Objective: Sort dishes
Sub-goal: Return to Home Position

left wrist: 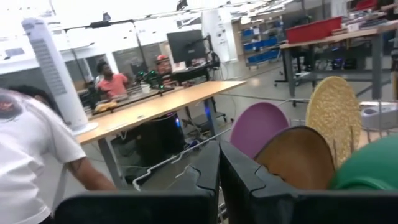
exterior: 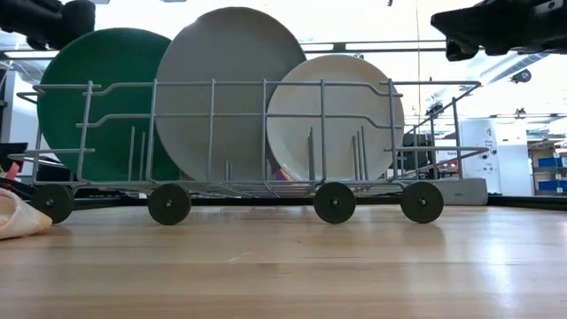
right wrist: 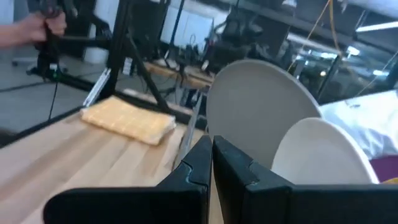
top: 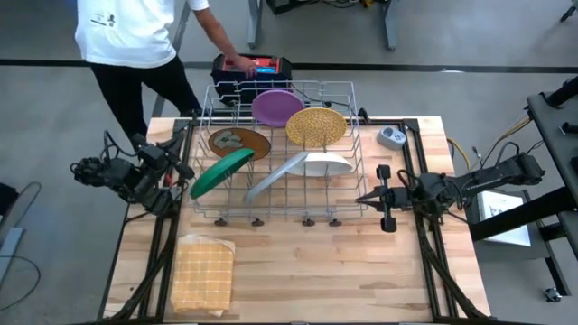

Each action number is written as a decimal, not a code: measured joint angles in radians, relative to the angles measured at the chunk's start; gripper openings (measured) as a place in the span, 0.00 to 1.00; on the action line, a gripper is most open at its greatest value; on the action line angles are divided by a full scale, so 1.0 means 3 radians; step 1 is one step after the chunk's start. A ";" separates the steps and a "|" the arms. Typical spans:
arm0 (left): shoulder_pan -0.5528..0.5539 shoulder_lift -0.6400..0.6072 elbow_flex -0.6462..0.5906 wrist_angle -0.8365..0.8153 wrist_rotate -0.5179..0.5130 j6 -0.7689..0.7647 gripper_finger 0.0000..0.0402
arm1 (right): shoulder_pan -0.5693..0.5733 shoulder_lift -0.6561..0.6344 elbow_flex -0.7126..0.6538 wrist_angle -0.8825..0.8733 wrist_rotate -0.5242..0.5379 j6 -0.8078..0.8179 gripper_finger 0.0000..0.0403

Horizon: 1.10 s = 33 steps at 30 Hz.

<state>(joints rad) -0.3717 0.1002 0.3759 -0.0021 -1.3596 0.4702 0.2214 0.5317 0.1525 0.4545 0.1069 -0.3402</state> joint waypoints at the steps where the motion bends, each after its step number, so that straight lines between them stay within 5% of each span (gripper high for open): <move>1: 0.0000 0.0008 -0.0015 0.0000 0.0038 -0.0001 0.00 | 0.0000 -0.0054 -0.0029 0.0003 0.0015 -0.0009 0.02; 9: 0.0003 0.0054 -0.0051 0.0009 0.0102 -0.0124 0.00 | 0.0001 -0.0649 -0.0474 0.0453 0.0053 -0.0140 0.00; 19: 0.0197 0.0079 -0.0208 0.0216 0.0090 -0.0524 0.00 | 0.0003 -0.1317 -0.0477 -0.0400 0.0054 0.0008 0.00; 24: 0.0560 0.0089 -0.0321 0.0245 -0.0405 -0.0853 0.00 | 0.0003 -0.1400 -0.0477 -0.0518 0.0055 0.0087 0.00; 33: 0.1650 0.0108 -0.0365 0.0246 -0.0220 -0.0865 0.00 | 0.0003 -0.1393 -0.0477 -0.0610 0.0055 0.0175 0.00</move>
<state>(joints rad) 0.1234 0.1326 0.2665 0.0716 -1.4255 0.2108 0.2222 0.1139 0.0093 0.2714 0.1234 -0.2878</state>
